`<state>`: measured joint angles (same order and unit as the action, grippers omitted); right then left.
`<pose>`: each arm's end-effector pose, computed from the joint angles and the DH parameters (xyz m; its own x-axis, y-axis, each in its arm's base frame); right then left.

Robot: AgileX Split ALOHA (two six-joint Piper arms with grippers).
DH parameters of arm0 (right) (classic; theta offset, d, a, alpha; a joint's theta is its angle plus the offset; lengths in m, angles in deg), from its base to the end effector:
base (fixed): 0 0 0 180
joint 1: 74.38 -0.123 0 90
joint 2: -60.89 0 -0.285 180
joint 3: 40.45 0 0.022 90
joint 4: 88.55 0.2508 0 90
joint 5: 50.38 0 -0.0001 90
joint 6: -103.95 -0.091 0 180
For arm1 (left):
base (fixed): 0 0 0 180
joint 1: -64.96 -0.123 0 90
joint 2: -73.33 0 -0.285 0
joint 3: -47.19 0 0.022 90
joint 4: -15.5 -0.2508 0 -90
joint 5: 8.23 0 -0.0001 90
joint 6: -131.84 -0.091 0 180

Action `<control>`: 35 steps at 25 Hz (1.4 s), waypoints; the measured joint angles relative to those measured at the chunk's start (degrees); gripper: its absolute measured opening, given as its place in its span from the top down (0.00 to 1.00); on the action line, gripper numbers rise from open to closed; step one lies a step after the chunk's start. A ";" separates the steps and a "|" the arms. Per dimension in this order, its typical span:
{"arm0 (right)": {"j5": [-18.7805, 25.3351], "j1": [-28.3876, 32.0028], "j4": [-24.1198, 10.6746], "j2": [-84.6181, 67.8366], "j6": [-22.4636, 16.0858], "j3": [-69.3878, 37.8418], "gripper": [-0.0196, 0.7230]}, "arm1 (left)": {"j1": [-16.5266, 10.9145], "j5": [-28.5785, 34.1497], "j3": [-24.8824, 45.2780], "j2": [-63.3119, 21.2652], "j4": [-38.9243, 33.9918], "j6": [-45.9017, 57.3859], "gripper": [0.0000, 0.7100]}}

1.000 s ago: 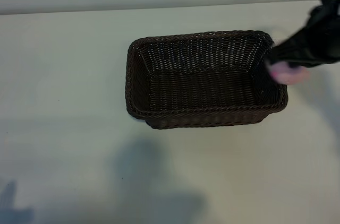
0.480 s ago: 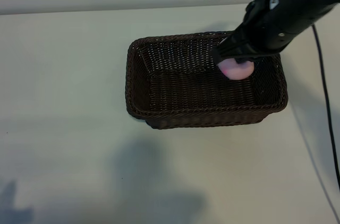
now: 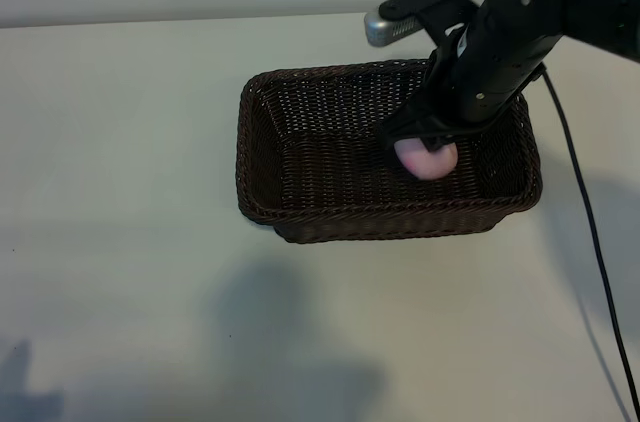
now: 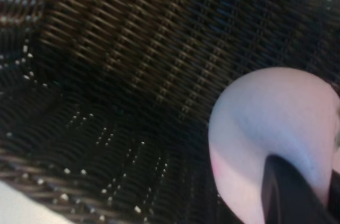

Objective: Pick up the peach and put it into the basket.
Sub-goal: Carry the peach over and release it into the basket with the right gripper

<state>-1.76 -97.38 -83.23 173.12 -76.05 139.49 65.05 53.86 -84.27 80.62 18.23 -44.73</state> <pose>0.3455 0.1535 0.2263 -0.8928 -0.3124 -0.3244 -0.3567 0.9303 0.0858 -0.0072 -0.0038 0.2756 -0.4694 -0.0813 -0.8792 0.0002 0.9957 -0.0922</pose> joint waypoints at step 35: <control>-0.45 0.00 -1.22 1.90 0.00 1.50 0.26 | 0.00 0.00 0.00 0.00 0.00 0.00 0.30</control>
<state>-2.20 -97.38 -84.45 175.02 -76.05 140.98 65.05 53.86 -84.27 80.62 18.23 -44.73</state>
